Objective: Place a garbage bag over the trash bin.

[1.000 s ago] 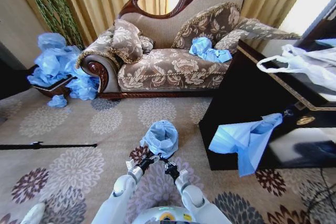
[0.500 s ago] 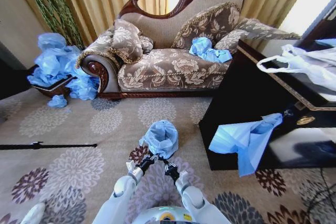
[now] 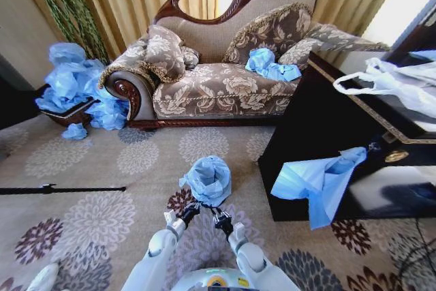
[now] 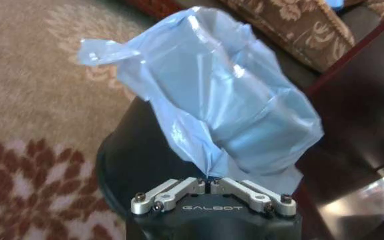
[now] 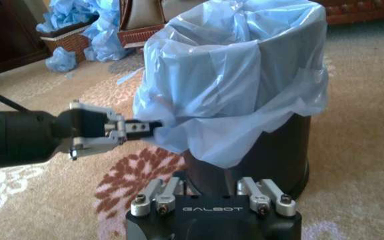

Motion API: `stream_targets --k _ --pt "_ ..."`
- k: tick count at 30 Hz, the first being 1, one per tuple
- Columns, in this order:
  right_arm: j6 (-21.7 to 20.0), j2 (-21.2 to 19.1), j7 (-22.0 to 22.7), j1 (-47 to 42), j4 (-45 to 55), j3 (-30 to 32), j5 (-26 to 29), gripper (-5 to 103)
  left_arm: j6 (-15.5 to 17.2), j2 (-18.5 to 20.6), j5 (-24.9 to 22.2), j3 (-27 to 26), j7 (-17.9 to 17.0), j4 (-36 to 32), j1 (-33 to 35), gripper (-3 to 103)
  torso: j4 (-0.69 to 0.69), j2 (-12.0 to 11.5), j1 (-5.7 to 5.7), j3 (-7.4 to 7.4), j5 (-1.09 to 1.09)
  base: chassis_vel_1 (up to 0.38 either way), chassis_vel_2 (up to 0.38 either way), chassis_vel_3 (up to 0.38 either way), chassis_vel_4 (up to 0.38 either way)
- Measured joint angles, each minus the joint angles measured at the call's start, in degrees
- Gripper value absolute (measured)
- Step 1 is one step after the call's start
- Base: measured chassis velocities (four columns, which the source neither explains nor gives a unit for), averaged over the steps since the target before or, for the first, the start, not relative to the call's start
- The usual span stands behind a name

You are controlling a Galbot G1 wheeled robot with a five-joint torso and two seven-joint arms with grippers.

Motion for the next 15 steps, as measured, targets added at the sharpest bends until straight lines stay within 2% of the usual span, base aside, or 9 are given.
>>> stream_targets --k 1,3,4,5,6,7,10,13,15 --pt "0.1 -0.3 0.0 -0.3 0.1 0.0 -0.2 43 -0.2 -0.1 0.2 -0.1 -0.1 0.8 -0.2 2 0.00 0.0 0.00 0.00 0.00 0.000 0.000 0.000 0.000" --pt "0.2 -0.5 -0.1 -0.5 0.1 0.0 -0.3 43 -0.3 -0.2 0.3 -0.1 -0.1 1.3 -0.3 0 0.00 0.0 0.00 0.00 -0.01 0.000 0.000 0.000 0.000" --pt "0.3 -0.7 -0.1 -0.7 0.1 0.0 -0.4 49 -0.5 -0.4 0.6 -0.1 -0.3 2.4 -0.6 0 -0.01 0.0 0.00 0.00 -0.01 0.000 0.000 0.000 0.000" --pt "0.3 -0.7 -0.1 -0.7 0.1 0.0 -0.4 49 -0.5 -0.4 0.6 -0.1 -0.3 2.4 -0.6 0 -0.01 0.0 0.00 0.00 -0.01 0.000 0.000 0.000 0.000" --pt "0.4 -0.8 -0.2 -0.8 0.1 0.1 -0.6 54 -0.5 -0.6 0.6 -0.1 -0.6 3.2 -0.9 0 0.00 0.0 0.00 0.00 0.00 0.000 0.000 0.000 0.000" --pt "0.5 -0.9 -0.2 -1.0 0.2 0.2 -0.6 65 -0.5 -0.8 0.7 -0.1 -1.0 4.1 -1.3 0 0.00 0.0 0.00 0.00 0.00 0.000 0.000 0.000 0.000" --pt "0.6 -1.1 -0.2 -1.0 0.5 0.3 -0.6 70 -0.5 -1.0 0.7 -0.1 -1.3 4.9 -1.7 0 0.00 0.0 0.00 0.00 -0.01 0.000 0.000 0.000 0.000" --pt "0.6 -1.5 -0.2 -0.9 0.9 0.4 -0.5 86 -0.2 -1.7 0.8 -0.1 -2.3 6.5 -2.5 0 0.00 0.0 0.00 0.00 0.00 0.000 0.000 0.000 0.000" --pt "0.6 -1.6 -0.2 -0.8 1.1 0.5 -0.4 91 0.1 -1.8 0.8 -0.2 -2.7 6.8 -2.6 0 0.00 0.0 0.00 0.00 0.00 0.000 0.000 0.000 0.000"
